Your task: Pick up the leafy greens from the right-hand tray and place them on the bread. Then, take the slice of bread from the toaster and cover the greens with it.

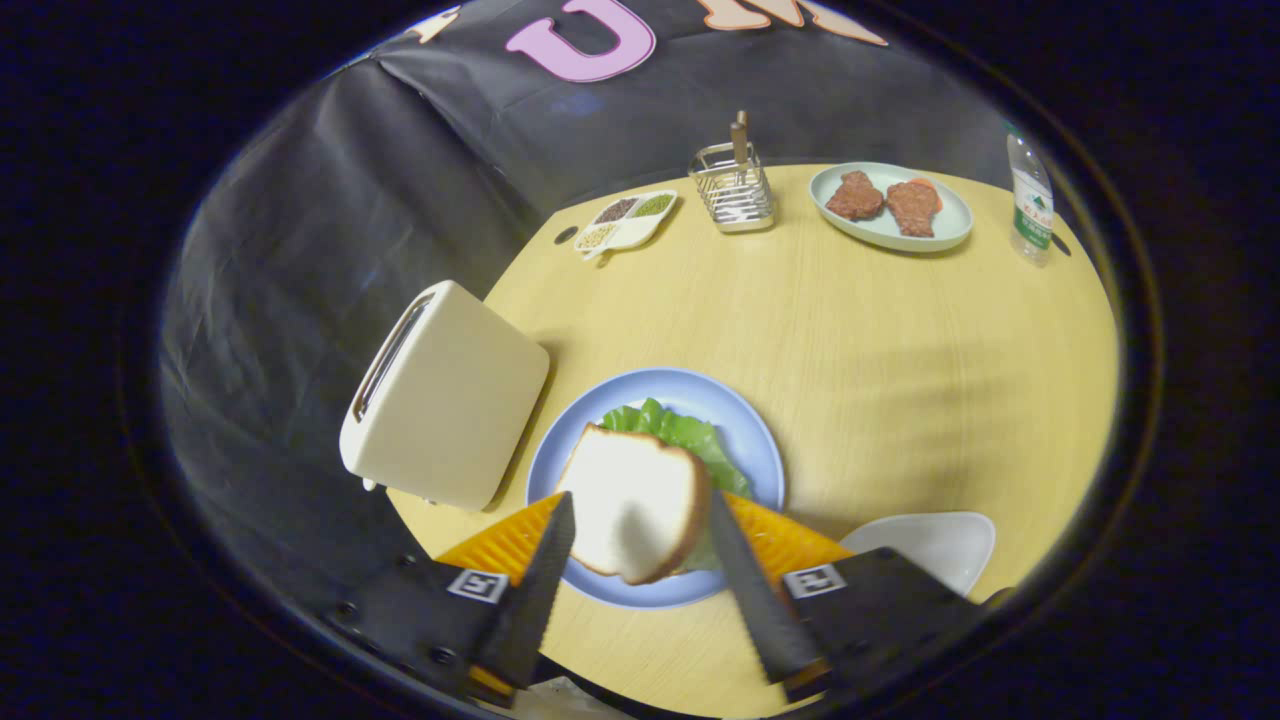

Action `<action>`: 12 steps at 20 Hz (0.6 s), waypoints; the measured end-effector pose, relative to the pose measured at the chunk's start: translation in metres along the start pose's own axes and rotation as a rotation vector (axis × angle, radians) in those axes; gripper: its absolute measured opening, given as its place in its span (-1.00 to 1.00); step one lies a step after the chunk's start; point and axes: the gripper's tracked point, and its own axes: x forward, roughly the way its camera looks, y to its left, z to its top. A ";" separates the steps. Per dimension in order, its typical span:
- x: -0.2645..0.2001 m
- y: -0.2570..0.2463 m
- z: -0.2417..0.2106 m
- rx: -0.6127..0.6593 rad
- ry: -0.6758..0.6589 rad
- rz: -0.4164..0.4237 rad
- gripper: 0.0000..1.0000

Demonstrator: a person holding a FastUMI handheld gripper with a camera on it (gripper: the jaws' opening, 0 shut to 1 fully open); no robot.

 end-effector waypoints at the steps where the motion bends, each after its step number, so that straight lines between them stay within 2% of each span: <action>1: -0.005 -0.001 0.001 -0.007 -0.020 -0.002 0.18; 4: -0.026 -0.003 0.014 -0.049 -0.119 0.001 0.49; 9: -0.085 -0.014 0.037 -0.126 -0.346 -0.059 1.00; 12: -0.125 -0.024 0.042 -0.170 -0.465 -0.121 1.00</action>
